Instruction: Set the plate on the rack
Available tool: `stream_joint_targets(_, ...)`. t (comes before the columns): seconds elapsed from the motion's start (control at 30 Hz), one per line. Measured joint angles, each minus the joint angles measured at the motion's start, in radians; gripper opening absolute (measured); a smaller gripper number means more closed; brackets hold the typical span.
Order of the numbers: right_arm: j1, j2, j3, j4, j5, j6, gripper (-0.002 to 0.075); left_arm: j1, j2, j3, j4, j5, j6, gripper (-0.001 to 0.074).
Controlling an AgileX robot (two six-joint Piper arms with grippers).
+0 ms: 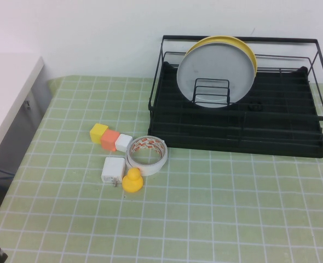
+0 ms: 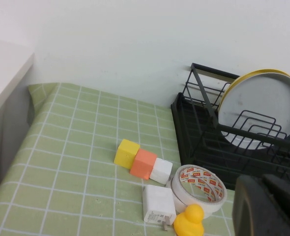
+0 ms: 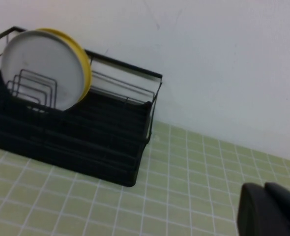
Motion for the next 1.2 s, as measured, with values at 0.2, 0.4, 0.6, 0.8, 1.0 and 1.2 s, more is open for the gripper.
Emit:
stream_joint_targets(0.2,0.0,-0.015,0.224,-0.002,-0.236,0.002,0.0006,0.0,0.0,0.0,0.0,0.0,-0.002,-0.0002)
stream_joint_targets(0.4,0.002,-0.08,0.451,-0.061,-0.391,0.127,0.0006,0.0,0.0,0.0,0.0,0.0,-0.002,-0.0002)
stream_joint_targets(0.6,0.055,-0.147,0.613,-0.146,-0.426,0.276,0.0006,0.0,0.0,0.0,0.0,0.0,-0.002,-0.0002)
stream_joint_targets(0.8,0.155,-0.148,0.682,-0.215,-0.46,0.371,0.0006,0.0,0.0,0.0,0.0,0.0,-0.002,-0.0002)
stream_joint_targets(1.0,0.191,-0.148,0.686,-0.308,-0.474,0.474,0.0006,0.0,0.0,0.0,0.0,0.0,-0.002,-0.0002)
stream_joint_targets(1.2,0.191,-0.148,0.686,-0.318,-0.46,0.416,0.0006,0.0,0.0,0.0,0.0,0.0,-0.002,-0.0002)
